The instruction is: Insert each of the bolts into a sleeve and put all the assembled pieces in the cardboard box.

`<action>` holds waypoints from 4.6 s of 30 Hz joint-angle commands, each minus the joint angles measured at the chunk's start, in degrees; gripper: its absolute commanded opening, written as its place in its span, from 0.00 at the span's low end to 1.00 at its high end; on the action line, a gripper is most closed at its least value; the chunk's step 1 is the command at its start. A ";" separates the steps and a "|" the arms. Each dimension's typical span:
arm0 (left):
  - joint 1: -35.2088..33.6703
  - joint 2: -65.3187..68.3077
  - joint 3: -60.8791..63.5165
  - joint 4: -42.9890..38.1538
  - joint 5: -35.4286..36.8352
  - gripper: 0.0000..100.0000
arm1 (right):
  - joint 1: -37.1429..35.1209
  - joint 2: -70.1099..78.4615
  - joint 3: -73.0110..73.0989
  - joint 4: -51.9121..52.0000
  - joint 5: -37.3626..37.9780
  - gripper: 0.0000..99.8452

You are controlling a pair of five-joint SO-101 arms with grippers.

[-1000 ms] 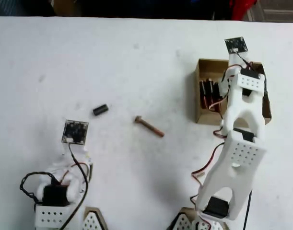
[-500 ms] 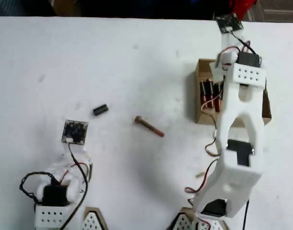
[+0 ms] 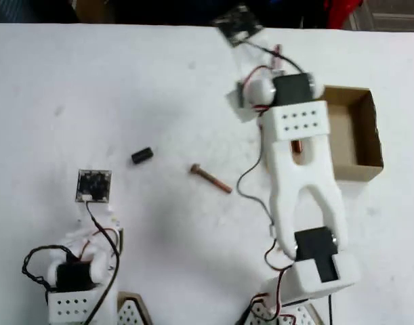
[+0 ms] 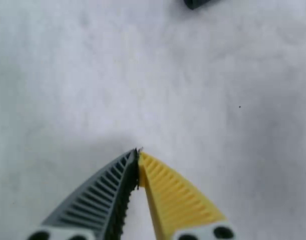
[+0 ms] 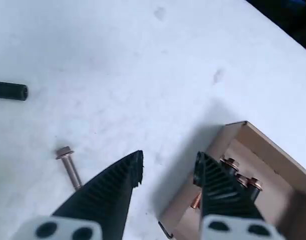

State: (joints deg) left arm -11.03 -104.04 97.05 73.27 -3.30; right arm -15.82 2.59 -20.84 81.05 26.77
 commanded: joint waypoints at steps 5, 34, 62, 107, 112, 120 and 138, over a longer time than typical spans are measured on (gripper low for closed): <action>-6.11 -0.48 -0.09 0.26 -0.53 0.02 | -8.40 -2.86 0.26 -1.01 0.79 0.15; -7.16 -0.48 -0.09 0.18 -0.53 0.02 | -25.10 -2.68 39.56 -45.32 37.27 0.15; -9.63 -0.48 -0.09 0.00 -0.53 0.02 | -29.23 21.32 34.81 -62.81 37.71 0.15; -3.65 -0.48 -0.09 0.26 -0.53 0.02 | -12.79 -30.37 32.18 -11.30 9.14 0.02; -3.65 -0.48 -0.09 0.26 -0.53 0.02 | -11.03 -36.00 32.18 -4.35 5.45 0.02; -3.74 -0.48 -0.09 0.26 -0.53 0.02 | -9.19 -49.36 36.22 4.44 4.66 0.02; -3.82 -0.48 -0.09 0.26 -0.53 0.02 | -2.59 -78.20 71.82 -1.27 4.84 0.02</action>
State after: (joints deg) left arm -15.43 -104.04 97.05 73.27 -3.30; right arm -22.42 -75.47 49.14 83.69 31.96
